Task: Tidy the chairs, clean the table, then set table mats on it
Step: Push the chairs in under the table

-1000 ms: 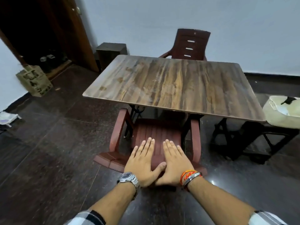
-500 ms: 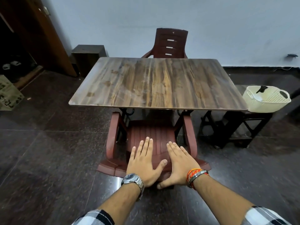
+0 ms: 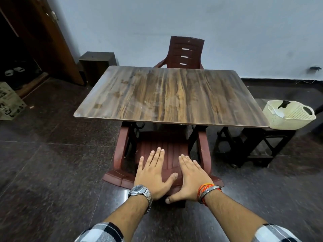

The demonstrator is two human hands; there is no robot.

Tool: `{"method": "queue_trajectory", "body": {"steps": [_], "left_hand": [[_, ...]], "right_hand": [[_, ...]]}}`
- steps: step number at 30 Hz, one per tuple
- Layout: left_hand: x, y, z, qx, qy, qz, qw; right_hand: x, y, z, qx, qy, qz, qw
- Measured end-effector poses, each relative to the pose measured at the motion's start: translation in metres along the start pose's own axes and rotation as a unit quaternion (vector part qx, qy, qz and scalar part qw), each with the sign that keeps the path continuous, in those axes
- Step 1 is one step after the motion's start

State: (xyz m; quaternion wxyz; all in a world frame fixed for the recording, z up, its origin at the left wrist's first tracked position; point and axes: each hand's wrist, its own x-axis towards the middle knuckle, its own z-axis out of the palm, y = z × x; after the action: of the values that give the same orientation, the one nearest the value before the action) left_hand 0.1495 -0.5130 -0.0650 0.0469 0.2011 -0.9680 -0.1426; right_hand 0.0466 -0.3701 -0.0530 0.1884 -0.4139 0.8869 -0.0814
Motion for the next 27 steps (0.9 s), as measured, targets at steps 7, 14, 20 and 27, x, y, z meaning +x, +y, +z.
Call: {"method": "queue_trajectory", "body": {"steps": [7,14,20,27], "left_hand": [[0.008,0.005,0.002,-0.02,-0.003,0.016,1.0],[0.018,0.007,0.003,-0.023,-0.007,0.023,0.999],[0.021,-0.004,0.005,-0.011,-0.005,0.001,1.0],[0.013,-0.009,0.005,-0.005,-0.004,-0.006,1.0]], "right_hand": [[0.003,0.007,-0.005,0.009,-0.02,0.024,0.999],[0.01,0.012,-0.008,0.021,-0.018,0.034,0.999],[0.015,0.007,-0.006,0.021,0.003,0.009,1.0],[0.01,0.005,-0.004,-0.014,0.023,-0.011,1.0]]}}
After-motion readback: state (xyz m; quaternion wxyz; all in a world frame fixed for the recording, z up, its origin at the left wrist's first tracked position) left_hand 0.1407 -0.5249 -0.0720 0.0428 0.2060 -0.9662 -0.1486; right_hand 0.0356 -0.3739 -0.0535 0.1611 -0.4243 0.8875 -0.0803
